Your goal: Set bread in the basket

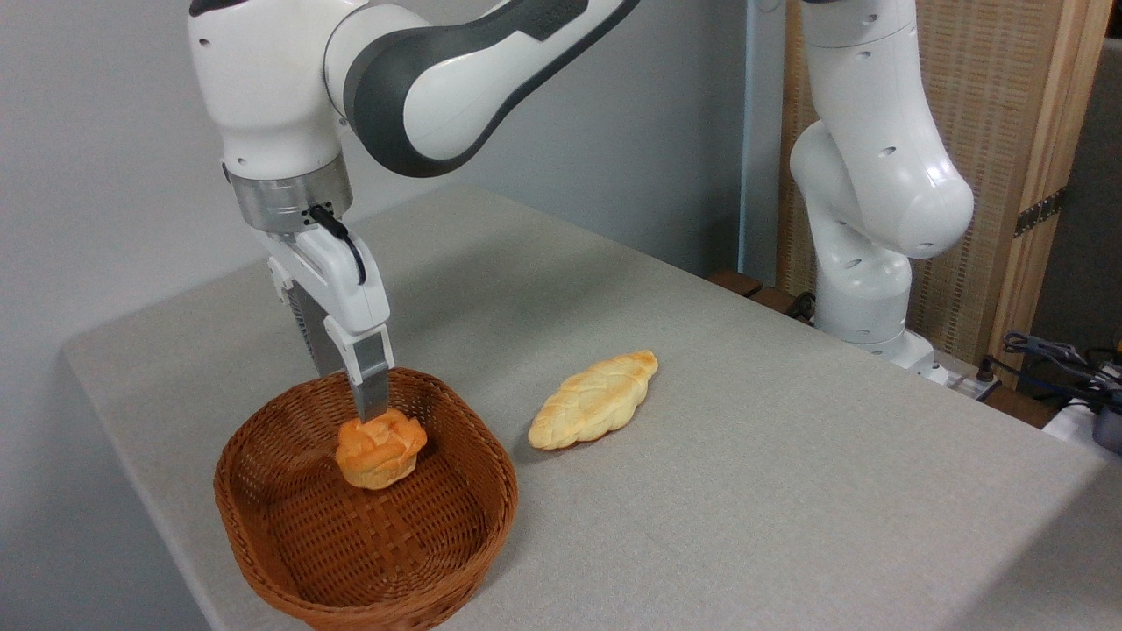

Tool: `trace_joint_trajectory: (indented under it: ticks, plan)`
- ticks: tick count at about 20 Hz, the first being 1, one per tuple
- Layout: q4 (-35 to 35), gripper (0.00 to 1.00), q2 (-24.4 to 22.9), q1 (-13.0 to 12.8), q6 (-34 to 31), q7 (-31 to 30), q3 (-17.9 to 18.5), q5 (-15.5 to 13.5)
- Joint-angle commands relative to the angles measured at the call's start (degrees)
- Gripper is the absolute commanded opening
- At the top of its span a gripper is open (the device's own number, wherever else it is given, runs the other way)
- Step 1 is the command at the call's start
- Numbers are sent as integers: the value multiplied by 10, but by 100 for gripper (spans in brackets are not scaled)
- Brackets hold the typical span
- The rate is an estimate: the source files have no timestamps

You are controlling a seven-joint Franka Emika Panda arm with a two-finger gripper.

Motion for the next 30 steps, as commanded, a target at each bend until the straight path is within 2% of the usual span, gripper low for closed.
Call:
trace_joint_trajectory:
  ticks: [1,6,9,12,14,16,19,21,28,30]
  plan:
    - [19,100,-12,6,-5,-7,11,-6]
    - [15,100,-71,13,-25,1,58,-1]
    - [10,100,-96,13,-63,3,80,16]
    - [-3,100,-115,10,-96,5,81,49]
    - [-15,100,-124,11,-98,3,80,50]
    - [-22,100,-132,12,-130,5,75,51]
    - [-22,100,-134,18,-133,6,69,51]
    - [-21,100,-136,61,-132,5,20,53]
    - [16,100,-135,81,-132,19,5,53]
    - [16,100,-134,95,-133,35,-19,54]
